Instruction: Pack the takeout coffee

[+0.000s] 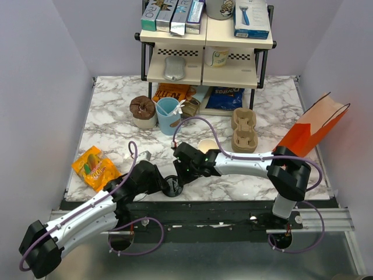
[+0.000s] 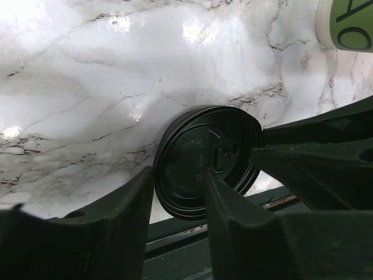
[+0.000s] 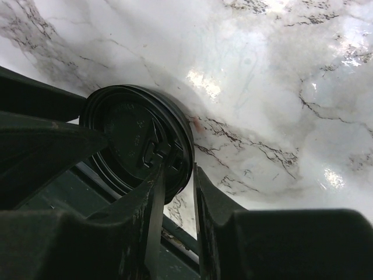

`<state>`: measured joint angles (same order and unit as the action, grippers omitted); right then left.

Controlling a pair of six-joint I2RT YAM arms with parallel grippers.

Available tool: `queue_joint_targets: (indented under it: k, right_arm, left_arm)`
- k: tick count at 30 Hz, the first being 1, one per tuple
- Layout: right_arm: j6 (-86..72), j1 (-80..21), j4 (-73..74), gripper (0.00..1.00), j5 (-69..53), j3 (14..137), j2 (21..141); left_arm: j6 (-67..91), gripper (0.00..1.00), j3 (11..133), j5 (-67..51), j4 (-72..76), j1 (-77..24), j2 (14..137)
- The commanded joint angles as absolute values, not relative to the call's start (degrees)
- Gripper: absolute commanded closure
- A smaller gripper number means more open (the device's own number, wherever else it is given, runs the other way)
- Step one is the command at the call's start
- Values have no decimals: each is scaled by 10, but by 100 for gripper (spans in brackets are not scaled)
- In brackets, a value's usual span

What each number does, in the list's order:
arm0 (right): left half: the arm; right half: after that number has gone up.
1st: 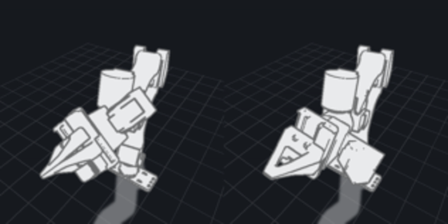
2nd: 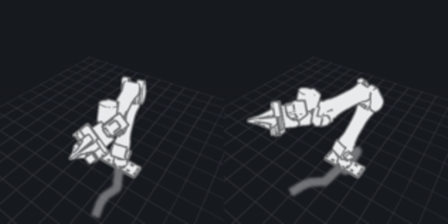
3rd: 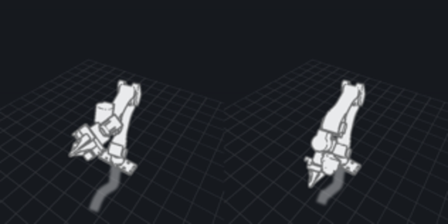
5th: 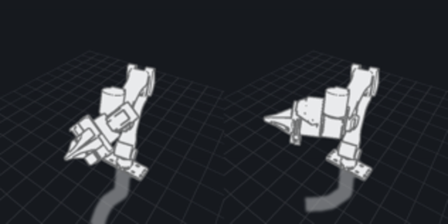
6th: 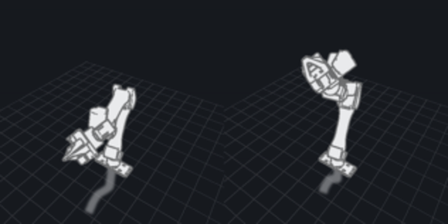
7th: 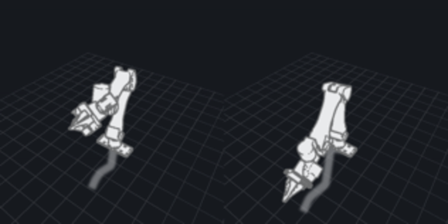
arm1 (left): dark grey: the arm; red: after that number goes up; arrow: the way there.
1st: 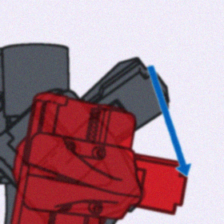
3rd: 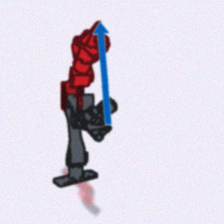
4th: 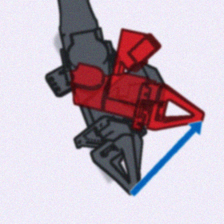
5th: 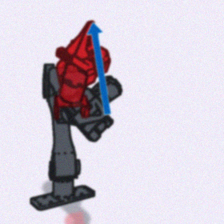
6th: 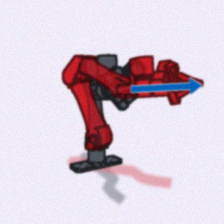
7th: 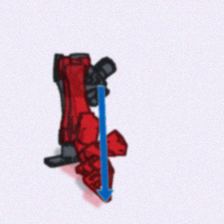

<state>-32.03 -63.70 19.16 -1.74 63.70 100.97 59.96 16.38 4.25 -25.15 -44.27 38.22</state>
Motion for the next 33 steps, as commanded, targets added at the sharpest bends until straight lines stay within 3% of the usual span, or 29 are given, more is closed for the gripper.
queue_joint_targets:
  k: [1, 5, 9, 13, 17, 18, 27, 33]
  right_arm:
    - [-325, -649, 204, 70, -4, 659, 1020]
    - [-323, -655, 205, 78, -4, 667, 1023]
    - [-323, -658, 212, 86, -8, 675, 1030]
    - [-318, -667, 227, 99, 18, 691, 1039]
    - [-322, -676, 224, 99, 32, 700, 1035]
    - [-321, -677, 210, 99, 33, 698, 1031]
    - [-304, -683, 49, 99, -88, 675, 994]
    - [-310, -684, 40, 99, -123, 677, 1005]
  left_arm:
    - [612, 58, 152, 26, -224, -445, 388]
    - [611, 64, 152, 28, -227, -445, 390]
    - [611, 76, 152, 28, -224, -445, 394]
    - [611, 86, 150, 24, -214, -446, 403]
    - [611, 94, 153, 26, -212, -446, 410]
    - [611, 100, 154, 28, -214, -446, 411]
    - [613, 100, 169, 61, -242, -450, 432]
    - [617, 100, 174, 74, -257, -452, 426]
